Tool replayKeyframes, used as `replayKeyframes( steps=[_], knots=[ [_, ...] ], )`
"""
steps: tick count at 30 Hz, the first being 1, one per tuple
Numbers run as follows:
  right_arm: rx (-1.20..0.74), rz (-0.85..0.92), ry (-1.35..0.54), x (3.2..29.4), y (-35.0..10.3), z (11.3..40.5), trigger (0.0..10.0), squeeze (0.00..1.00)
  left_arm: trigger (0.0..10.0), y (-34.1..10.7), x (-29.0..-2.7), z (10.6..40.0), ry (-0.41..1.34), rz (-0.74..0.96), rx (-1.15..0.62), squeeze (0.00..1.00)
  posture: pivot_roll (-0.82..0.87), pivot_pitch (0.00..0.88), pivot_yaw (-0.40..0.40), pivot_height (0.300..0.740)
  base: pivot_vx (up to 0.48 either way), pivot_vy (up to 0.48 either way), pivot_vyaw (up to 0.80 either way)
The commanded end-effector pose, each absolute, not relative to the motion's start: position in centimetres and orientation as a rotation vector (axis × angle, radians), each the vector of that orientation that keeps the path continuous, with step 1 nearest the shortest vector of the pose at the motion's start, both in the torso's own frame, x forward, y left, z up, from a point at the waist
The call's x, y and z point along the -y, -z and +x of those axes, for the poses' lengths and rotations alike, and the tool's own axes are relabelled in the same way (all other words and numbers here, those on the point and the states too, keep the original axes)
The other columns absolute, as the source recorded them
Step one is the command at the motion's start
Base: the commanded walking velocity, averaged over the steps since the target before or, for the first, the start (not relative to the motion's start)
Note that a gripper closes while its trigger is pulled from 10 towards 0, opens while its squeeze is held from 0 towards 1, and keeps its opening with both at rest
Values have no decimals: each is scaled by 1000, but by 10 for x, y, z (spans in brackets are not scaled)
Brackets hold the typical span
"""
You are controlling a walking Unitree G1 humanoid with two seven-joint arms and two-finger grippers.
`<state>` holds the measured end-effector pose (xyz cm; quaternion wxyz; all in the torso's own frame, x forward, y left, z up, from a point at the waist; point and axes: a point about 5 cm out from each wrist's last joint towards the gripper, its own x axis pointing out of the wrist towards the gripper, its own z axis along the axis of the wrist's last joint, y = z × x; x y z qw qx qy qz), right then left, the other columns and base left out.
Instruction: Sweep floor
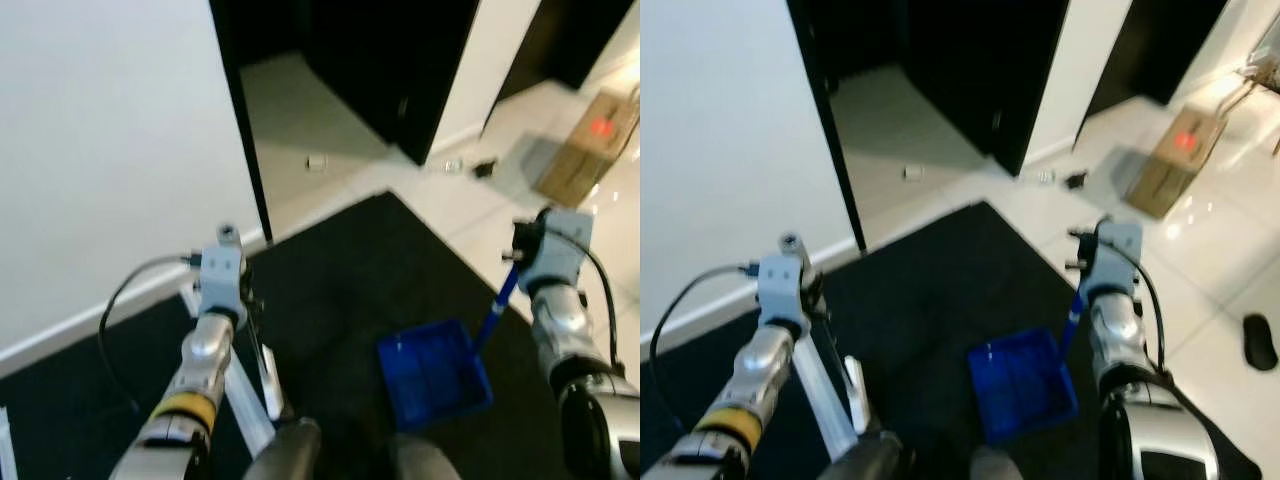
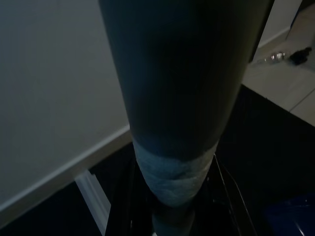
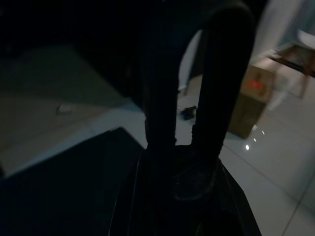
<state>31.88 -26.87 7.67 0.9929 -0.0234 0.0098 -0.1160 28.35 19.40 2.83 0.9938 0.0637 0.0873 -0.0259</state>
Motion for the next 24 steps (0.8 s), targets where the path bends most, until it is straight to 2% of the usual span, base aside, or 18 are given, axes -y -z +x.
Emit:
replayKeyframes(
  steps=[1, 3, 4, 6, 7, 17, 22, 24],
  knots=[
    [36, 32, 286, 278, -86, 320, 10000, 0, 10000, -36, -198, 284, 72, 173, -130, 0, 127, 157, -23, 740, 0, 0, 0],
    [47, 41, 289, 280, -89, 321, 10000, 0, 10000, -43, -199, 286, 78, 160, -100, 0, 134, 188, -23, 740, 0, 0, 0],
    [80, 50, 280, 281, -95, 324, 10000, 0, 10000, -60, -202, 292, 69, 157, -20, 0, 143, 213, -22, 740, 0, 0, 0],
    [88, 51, 277, 281, -97, 325, 10000, 0, 10000, -64, -203, 294, 66, 157, -1, 0, 143, 213, -22, 740, 0, 0, 0],
    [127, -1, 255, 279, -104, 326, 10000, 0, 10000, -78, -204, 299, 69, 161, 52, 0, 162, 255, -26, 740, 0, 0, 0],
    [152, -67, 232, 278, -112, 330, 10000, 0, 10000, -109, -205, 303, 63, 175, 173, 0, 222, 319, -25, 740, 0, 0, 0],
    [182, 5, 258, 283, -116, 330, 10000, 0, 10000, -111, -200, 297, 77, 175, 180, 0, 245, 337, -15, 740, 0, 0, 0],
    [217, 96, 291, 288, -121, 331, 10000, 0, 10000, -112, -198, 294, 87, 175, 182, 0, 250, 343, -14, 740, 0, 0, 0]
  ],
)
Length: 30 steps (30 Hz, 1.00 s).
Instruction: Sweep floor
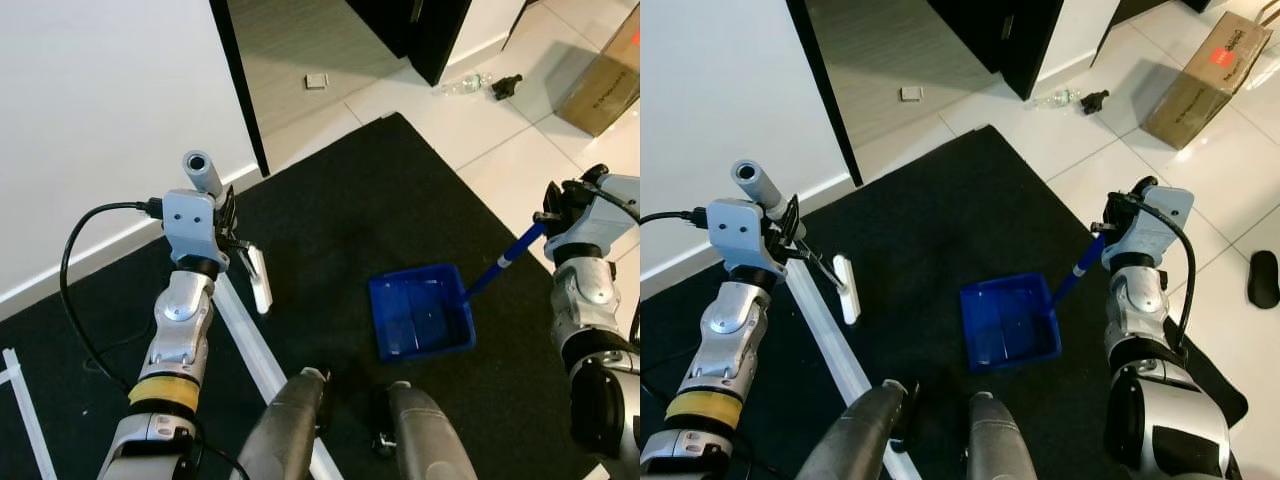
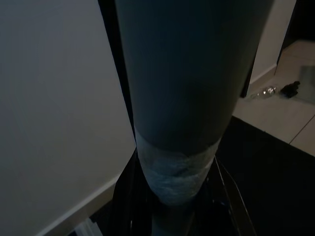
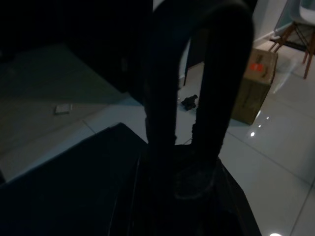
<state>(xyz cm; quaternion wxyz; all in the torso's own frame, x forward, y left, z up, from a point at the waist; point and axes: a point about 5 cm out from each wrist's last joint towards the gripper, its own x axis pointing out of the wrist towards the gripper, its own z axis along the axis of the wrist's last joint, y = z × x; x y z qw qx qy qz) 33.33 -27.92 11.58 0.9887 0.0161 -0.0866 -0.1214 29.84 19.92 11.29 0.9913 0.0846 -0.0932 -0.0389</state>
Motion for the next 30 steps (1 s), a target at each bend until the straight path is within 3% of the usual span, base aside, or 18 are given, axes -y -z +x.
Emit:
replayKeyframes(
  steps=[1, 6, 16, 25, 26, 27, 28, 30],
  knots=[
    [233, 153, 311, 291, -122, 332, 10000, 0, 10000, -112, -198, 293, 89, 174, 182, 0, 253, 352, -13, 740, 0, 0, 0],
    [241, 218, 338, 292, -120, 331, 10000, 0, 10000, -114, -199, 291, 90, 173, 180, 0, 260, 352, -12, 740, 0, 0, 0],
    [-15, 139, 339, 271, -69, 315, 10000, 0, 10000, -111, -190, 288, 132, 188, 147, 0, 285, 352, 0, 740, 0, 0, 0],
    [-129, 66, 305, 262, -53, 311, 10000, 8, 10000, -110, -189, 288, 143, 193, 122, 0, 285, 349, 9, 740, 0, 0, 0],
    [-147, 60, 288, 262, -51, 310, 10000, 549, 10000, -111, -189, 290, 144, 195, 118, 0, 288, 346, 8, 740, 0, 0, 0],
    [-147, 60, 288, 262, -51, 310, 10000, 549, 10000, -111, -189, 290, 144, 195, 118, 0, 288, 346, 8, 740, 0, 0, 0],
    [-149, 57, 285, 262, -52, 310, 10000, 1000, 10000, -111, -189, 291, 143, 195, 120, 0, 287, 342, 8, 740, 0, 0, 0],
    [-144, 57, 286, 263, -53, 311, 10000, 1000, 10000, -112, -189, 292, 143, 196, 119, 0, 282, 336, 6, 740, 0, 0, 0]
  ],
)
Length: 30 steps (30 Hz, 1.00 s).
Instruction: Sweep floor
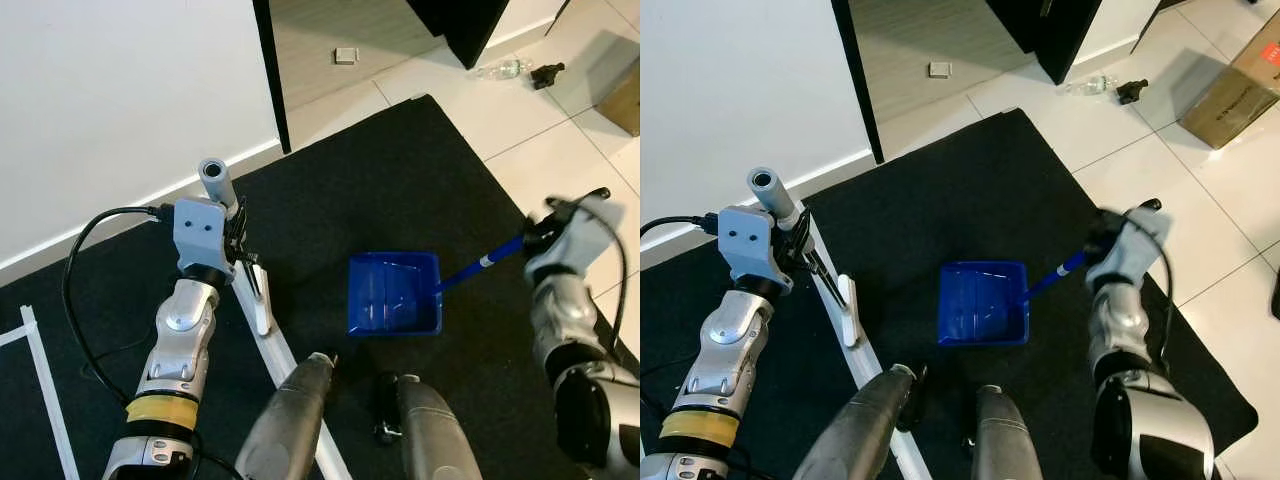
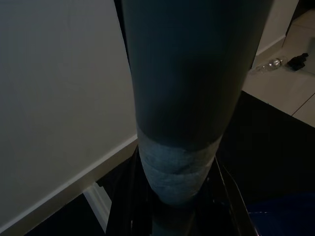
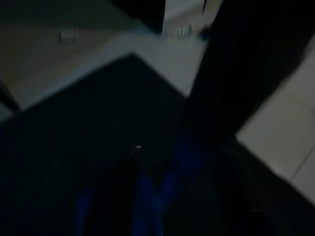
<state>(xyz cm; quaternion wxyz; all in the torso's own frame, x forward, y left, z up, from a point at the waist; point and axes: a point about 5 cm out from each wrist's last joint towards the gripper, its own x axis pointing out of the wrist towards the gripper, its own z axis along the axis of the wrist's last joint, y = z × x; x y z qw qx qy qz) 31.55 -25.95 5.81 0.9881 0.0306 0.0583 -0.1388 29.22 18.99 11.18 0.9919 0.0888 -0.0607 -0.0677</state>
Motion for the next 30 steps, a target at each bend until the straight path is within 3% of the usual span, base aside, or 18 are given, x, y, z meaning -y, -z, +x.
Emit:
replayKeyframes(
  steps=[1, 4, 5, 13, 30],
  knots=[
    [-138, 70, 293, 263, -54, 312, 10000, 1000, 10000, -111, -189, 292, 143, 196, 118, 0, 277, 329, 6, 740, 0, 0, 0],
    [-122, 118, 325, 265, -56, 313, 10000, 996, 10000, -113, -189, 294, 139, 194, 124, 0, 270, 316, 2, 740, 0, 0, 0],
    [-100, 158, 331, 265, -58, 314, 10000, 0, 10000, -114, -189, 294, 132, 187, 132, 0, 261, 297, -4, 740, 0, 0, 0],
    [2, 258, 297, 258, -63, 315, 10000, 0, 10000, -110, -186, 295, 104, 160, 132, 0, 210, 235, -26, 740, 0, 0, 0],
    [-31, 28, 168, 256, -81, 330, 10000, 0, 10000, -95, -189, 287, -25, 63, 89, 0, 184, 243, -52, 740, 0, 0, 0]
  ],
)
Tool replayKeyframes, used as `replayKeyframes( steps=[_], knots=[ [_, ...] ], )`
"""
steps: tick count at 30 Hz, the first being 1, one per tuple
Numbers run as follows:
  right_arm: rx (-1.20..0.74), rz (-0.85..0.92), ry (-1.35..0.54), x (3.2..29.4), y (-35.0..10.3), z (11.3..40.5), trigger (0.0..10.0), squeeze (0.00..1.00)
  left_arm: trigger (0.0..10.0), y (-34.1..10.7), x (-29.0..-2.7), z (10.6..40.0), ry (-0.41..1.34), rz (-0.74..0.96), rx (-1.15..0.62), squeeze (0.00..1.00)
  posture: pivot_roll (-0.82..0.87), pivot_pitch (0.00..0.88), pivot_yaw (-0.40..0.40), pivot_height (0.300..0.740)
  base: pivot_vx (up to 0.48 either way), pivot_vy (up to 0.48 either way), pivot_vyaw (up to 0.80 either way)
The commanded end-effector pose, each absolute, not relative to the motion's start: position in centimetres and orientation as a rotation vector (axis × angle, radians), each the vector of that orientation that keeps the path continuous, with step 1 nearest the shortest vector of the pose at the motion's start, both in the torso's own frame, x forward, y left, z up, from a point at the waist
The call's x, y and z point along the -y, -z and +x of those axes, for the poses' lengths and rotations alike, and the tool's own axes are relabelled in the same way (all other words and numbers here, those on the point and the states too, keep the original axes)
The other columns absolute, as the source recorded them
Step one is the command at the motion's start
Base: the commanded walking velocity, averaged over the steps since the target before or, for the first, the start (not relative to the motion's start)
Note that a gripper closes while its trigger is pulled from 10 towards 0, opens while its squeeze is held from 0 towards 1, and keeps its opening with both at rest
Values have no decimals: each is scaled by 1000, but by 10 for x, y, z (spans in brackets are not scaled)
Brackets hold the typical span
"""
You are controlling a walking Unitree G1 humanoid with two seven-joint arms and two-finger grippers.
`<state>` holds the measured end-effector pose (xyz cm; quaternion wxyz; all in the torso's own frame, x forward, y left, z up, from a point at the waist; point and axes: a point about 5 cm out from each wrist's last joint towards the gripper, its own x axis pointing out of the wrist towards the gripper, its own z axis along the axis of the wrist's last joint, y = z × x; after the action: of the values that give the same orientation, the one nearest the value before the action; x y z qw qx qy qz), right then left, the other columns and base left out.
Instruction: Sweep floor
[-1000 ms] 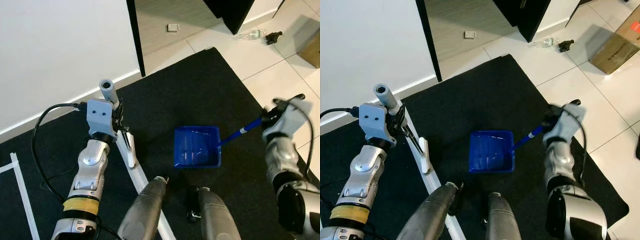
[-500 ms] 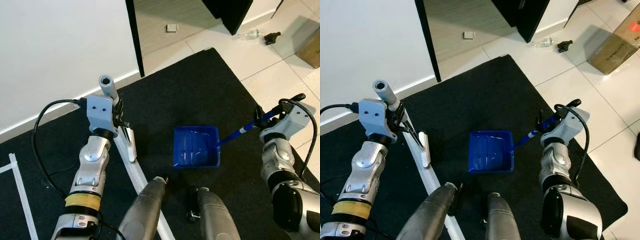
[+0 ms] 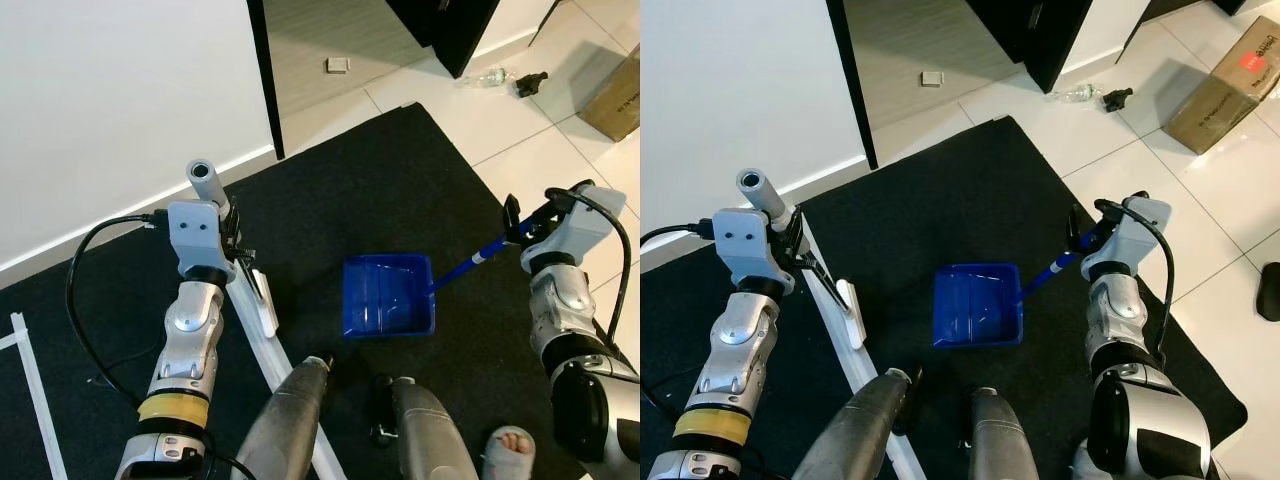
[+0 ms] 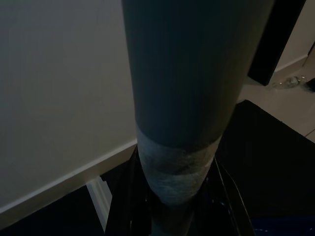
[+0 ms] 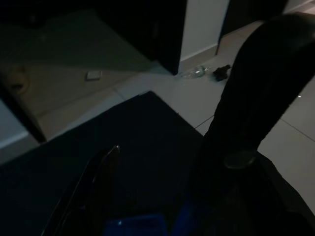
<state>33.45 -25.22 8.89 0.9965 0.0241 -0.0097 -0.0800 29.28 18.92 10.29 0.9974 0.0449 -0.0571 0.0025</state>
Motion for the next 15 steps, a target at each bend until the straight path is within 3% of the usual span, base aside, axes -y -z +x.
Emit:
replayKeyframes(
  steps=[1, 15],
  knots=[
    [-35, 9, 163, 256, -83, 332, 10000, 0, 10000, -95, -190, 287, -37, 55, 91, 0, 188, 250, -55, 740, 0, 0, 0],
    [-32, -76, 138, 261, -105, 346, 10000, 0, 10000, -103, -192, 284, -101, 40, 124, 0, 212, 328, -76, 740, 0, 0, 0]
  ],
)
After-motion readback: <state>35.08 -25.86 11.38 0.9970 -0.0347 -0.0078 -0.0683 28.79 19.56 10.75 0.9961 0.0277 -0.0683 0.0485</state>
